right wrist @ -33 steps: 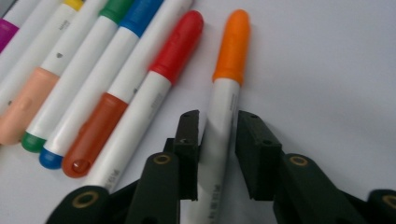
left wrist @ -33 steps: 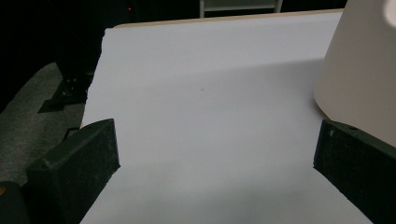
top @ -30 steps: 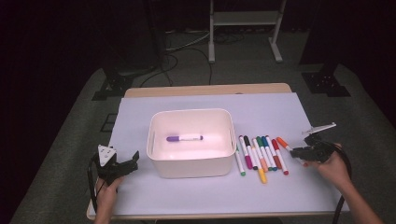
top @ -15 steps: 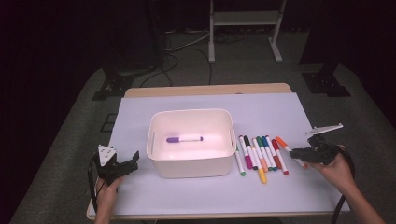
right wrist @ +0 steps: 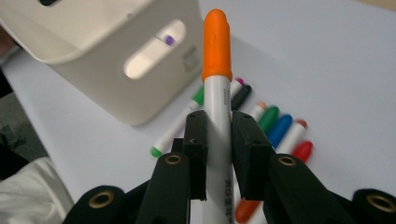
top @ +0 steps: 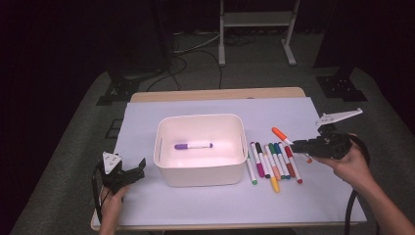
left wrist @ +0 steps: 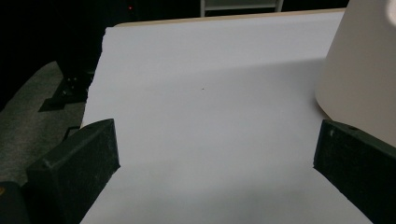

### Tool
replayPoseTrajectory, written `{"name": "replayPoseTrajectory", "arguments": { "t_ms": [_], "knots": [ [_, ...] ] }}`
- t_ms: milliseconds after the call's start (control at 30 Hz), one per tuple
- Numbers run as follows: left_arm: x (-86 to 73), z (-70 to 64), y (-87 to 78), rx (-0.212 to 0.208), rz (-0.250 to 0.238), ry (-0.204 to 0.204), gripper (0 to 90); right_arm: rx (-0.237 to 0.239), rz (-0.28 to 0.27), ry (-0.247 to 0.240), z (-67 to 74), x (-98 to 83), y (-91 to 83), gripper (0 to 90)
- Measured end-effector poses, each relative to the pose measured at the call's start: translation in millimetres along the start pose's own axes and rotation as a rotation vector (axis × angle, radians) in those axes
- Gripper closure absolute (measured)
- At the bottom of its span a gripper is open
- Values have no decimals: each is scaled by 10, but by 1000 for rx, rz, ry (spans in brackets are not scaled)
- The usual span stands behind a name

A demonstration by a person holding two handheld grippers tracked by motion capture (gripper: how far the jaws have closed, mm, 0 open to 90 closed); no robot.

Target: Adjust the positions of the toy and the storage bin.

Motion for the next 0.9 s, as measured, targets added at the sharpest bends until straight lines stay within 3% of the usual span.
{"name": "replayPoseTrajectory", "arguments": {
  "t_ms": [33, 367, 400, 467, 733, 900],
  "knots": [
    [0, 0, 0, 0, 0, 0, 0, 0, 0, 0, 0, 0, 0, 758],
    [0, 0, 2, 0, -2, -4, 0, 67, 19, -149, 569, 487, 37, 758],
    [0, 2, 1, -1, -2, -4, 0, 84, 25, -172, 675, 566, 69, 758],
    [0, 2, 0, -2, -2, -4, 0, 89, 29, -185, 728, 600, 86, 759],
    [0, 0, 0, -4, -5, -4, 0, 170, 75, -276, 1128, 817, 371, 758],
    [1, 2, 1, -3, -1, -6, 0, 202, 99, -310, 1267, 896, 547, 758]
  ]
}}
Point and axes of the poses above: each handheld gripper's, and its own axes: y roughly forward along the jaws, x roughly out of its top, z roughly to its left, the point moved 2 cm from there along y, roughly forward along the jaws, and after that the axes turned 8 degrees about y, right-handed, at the moved point
